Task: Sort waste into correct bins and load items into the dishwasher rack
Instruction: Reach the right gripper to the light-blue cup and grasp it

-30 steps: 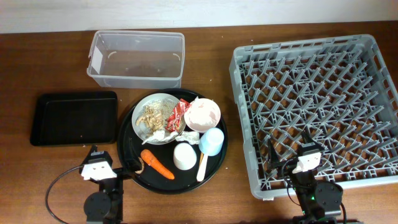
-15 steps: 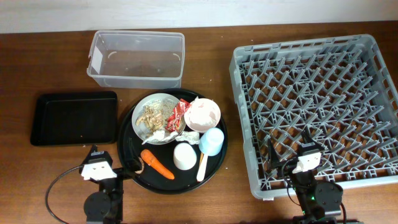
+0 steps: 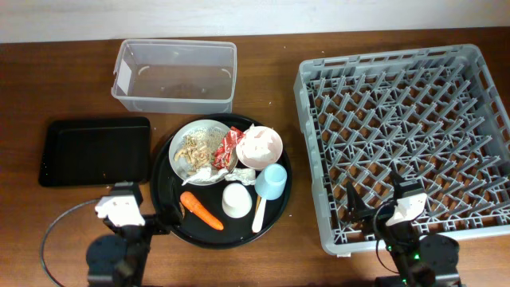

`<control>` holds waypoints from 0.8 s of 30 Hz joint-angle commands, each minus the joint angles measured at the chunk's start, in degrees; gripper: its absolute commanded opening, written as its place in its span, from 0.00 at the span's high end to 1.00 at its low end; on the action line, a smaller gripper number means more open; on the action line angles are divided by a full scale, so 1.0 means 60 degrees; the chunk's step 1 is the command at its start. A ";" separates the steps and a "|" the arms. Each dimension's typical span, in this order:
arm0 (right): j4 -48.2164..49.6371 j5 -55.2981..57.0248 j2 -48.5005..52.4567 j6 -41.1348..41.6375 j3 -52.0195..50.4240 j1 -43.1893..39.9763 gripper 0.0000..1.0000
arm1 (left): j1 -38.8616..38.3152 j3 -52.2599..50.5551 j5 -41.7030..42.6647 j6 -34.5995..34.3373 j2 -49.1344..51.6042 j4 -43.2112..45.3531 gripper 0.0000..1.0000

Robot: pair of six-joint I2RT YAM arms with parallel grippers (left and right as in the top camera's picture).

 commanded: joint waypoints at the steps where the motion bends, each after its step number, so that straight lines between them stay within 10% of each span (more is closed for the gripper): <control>1: -0.0452 -0.0725 0.1610 0.0098 0.1821 -0.0029 0.01 | 0.0044 0.1683 0.0590 0.0018 0.1923 -0.1035 0.01; 10: -0.5869 -0.1942 0.8160 0.0025 0.6790 -0.0029 0.02 | 0.0044 0.4178 0.0659 0.0022 0.5169 -0.4040 0.01; 24: -0.5264 0.0222 1.2662 0.0900 0.8619 0.5027 0.02 | 0.0044 0.4178 0.0623 0.0022 0.5166 -0.4178 0.01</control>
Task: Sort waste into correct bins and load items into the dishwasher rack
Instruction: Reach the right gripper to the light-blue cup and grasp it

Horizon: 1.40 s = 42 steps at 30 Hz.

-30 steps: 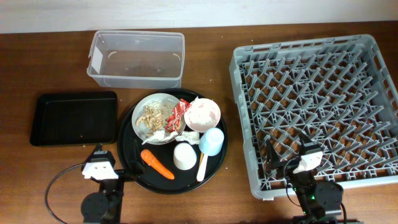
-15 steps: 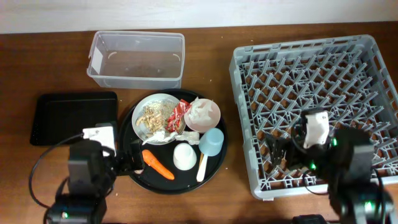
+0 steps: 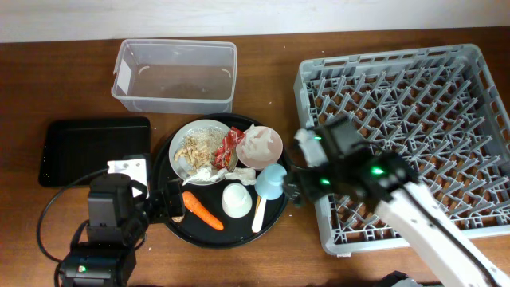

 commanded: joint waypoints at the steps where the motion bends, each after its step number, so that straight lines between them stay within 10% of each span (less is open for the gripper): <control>1: 0.0739 0.0295 0.1056 0.0543 0.0175 0.0579 0.02 | 0.0044 0.0208 0.0066 0.0022 -0.0015 0.0018 0.01; 10: 0.1876 -0.0025 0.3574 0.0918 0.0175 0.0601 0.01 | 0.0044 0.0208 0.0069 0.0022 -0.0015 0.0018 0.00; 17: 0.1333 -0.0018 0.3537 0.0918 0.0648 0.0597 0.48 | 0.0044 0.0208 0.0069 0.0022 -0.0015 0.0018 0.01; 23: -0.0754 0.1271 0.2830 0.1202 0.3034 0.0382 0.58 | 0.0044 0.0208 0.0069 0.0022 -0.0015 0.0018 0.01; 35: -0.3093 0.1796 0.0969 0.1078 0.4029 -1.0120 0.59 | 0.0044 0.0208 0.0069 0.0022 -0.0015 0.0018 0.01; 42: -0.2936 0.2138 0.2248 0.1264 0.3956 -1.2313 0.59 | 0.0044 0.0208 0.0069 0.0022 -0.0011 0.0018 0.01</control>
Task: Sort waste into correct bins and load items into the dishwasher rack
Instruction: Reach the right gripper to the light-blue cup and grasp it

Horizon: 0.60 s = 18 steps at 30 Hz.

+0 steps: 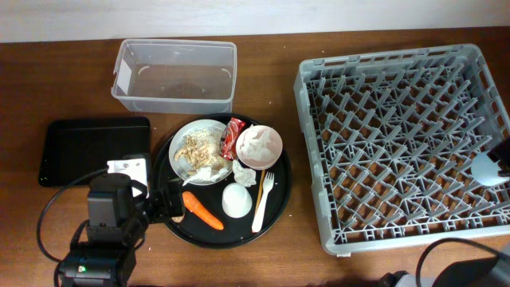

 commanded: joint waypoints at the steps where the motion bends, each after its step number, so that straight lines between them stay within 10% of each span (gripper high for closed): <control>1: 0.0076 0.0528 0.0590 0.0204 0.0055 -0.0193 0.59 | 0.0044 0.0175 0.0069 0.0025 -0.0015 0.0022 0.01; 12: 0.0856 0.1005 0.2106 0.0670 -0.0765 -0.0193 0.59 | 0.0044 0.0175 0.0069 0.0025 -0.0015 0.0022 0.01; 18: 0.0973 0.0535 0.2102 0.0623 -0.0885 -0.0164 0.01 | 0.0044 0.0175 0.0069 0.0025 -0.0015 0.0022 0.01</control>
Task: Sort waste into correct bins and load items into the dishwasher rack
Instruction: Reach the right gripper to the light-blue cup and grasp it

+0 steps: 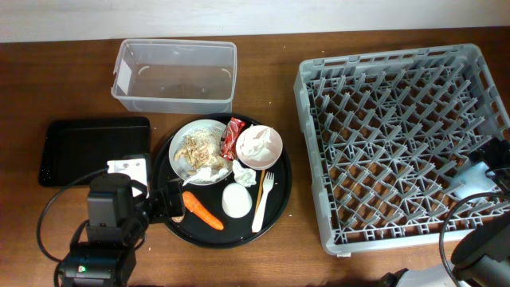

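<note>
A pale blue cup [475, 178] hangs tilted over the right side of the grey dishwasher rack [382, 88], with my right gripper [488, 165] shut on it at the frame's right edge. My left gripper [170, 205] stands open at the left rim of the round black tray [279, 203], its fingers just left of the carrot [202, 210]. On the tray are a plate of food scraps [198, 151], a red wrapper [231, 135], a pink bowl holding crumpled tissue [259, 146], an overturned white cup [236, 201] and a white fork [263, 199].
A clear plastic bin [175, 76] stands behind the tray. A flat black bin [96, 150] lies to its left, just beyond my left arm. The rack fills the right half of the table.
The blue cup and my right gripper have shifted a little left and nearer, lower over the rack's right side. My left arm and everything on the tray stayed still.
Both arms were folded at the front edge, the blue cup standing on the tray. Then my left gripper was at the tray's left rim and my right at the cup. Later the cup was gone from the tray, held at the rack's right edge, and now sits lower there.
</note>
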`<control>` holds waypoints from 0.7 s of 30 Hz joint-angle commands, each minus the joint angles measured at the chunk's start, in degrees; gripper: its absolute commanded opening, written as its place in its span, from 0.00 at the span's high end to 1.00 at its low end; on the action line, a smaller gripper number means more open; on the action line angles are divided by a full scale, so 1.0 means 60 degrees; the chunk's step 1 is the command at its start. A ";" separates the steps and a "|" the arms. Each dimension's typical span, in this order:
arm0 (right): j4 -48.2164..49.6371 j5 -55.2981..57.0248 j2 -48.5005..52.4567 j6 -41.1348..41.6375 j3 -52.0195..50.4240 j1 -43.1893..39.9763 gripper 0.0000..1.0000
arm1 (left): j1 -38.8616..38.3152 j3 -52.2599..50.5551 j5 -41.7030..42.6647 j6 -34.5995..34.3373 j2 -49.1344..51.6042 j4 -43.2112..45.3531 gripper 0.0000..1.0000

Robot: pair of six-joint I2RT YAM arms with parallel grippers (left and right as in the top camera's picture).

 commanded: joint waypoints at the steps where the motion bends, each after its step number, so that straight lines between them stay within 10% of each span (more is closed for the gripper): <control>1: -0.0007 -0.0721 -0.0011 -0.0288 -0.0040 -0.0018 0.02 | 0.0044 0.0175 0.0069 0.0022 -0.0015 0.0022 0.01; 7: -0.0714 -0.3282 -0.1450 -0.1872 0.0237 0.0579 0.01 | 0.0044 0.0175 0.0069 0.0022 -0.0015 0.0022 0.01; 21: -0.0459 -0.3249 -0.1432 -0.1672 0.0229 1.2557 0.01 | 0.1993 0.1253 -0.0681 0.0011 0.1738 -0.1789 0.01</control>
